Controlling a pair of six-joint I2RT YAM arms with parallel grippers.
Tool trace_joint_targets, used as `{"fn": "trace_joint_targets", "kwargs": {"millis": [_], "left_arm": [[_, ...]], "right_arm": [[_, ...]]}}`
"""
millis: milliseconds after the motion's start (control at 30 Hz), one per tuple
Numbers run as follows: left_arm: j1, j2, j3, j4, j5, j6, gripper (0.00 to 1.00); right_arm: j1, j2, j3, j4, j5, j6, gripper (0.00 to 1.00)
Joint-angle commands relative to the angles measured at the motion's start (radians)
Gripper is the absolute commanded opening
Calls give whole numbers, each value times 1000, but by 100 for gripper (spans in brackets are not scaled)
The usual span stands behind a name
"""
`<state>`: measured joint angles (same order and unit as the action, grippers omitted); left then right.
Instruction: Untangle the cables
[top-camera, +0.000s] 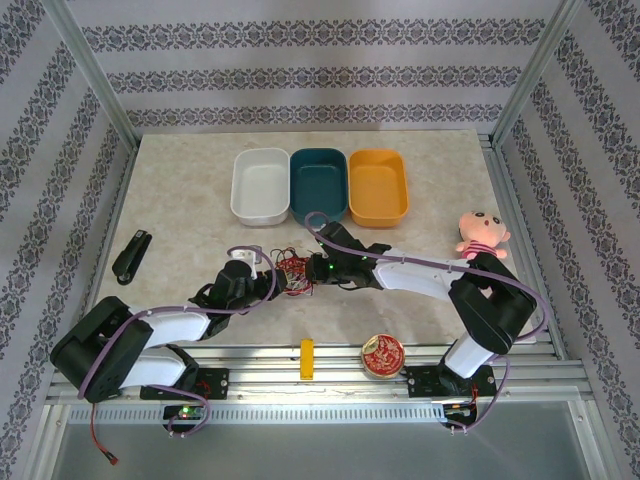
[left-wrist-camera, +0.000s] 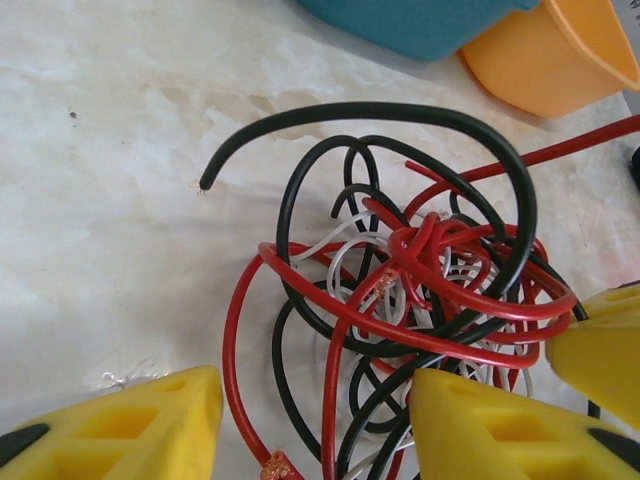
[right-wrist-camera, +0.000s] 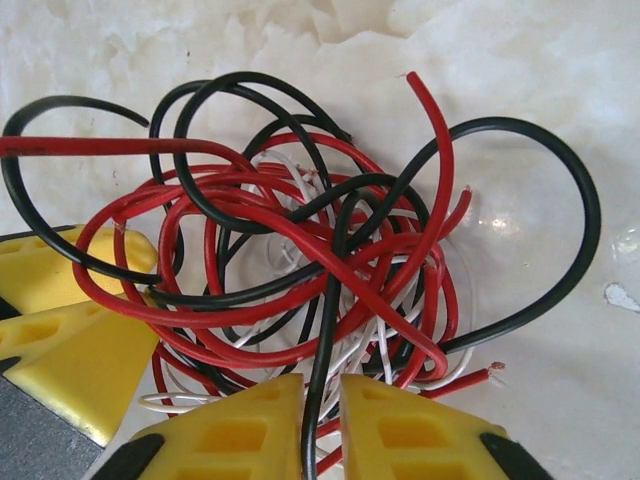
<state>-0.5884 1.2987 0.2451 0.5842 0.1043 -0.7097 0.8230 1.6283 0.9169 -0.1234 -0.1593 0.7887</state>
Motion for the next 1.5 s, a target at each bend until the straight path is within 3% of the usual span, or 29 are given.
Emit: {"fn": "trace_joint_targets", "kwargs": {"millis": [0, 333, 533, 967, 1467], "left_arm": [[-11, 8, 23, 54, 0, 2, 46], [-11, -21, 26, 7, -34, 3, 17], [-11, -123, 19, -97, -102, 8, 10], [-10, -477, 26, -391, -223, 111, 9], [-7, -499, 92, -535, -302, 164, 11]], "right_arm": [[12, 9, 30, 3, -11, 11, 14], [-13, -47, 21, -14, 15, -1, 4], [-22, -97, -12, -19, 48, 3, 2], [-37, -168, -73, -35, 96, 18, 1], [-73, -210, -110, -132, 180, 55, 0]]}}
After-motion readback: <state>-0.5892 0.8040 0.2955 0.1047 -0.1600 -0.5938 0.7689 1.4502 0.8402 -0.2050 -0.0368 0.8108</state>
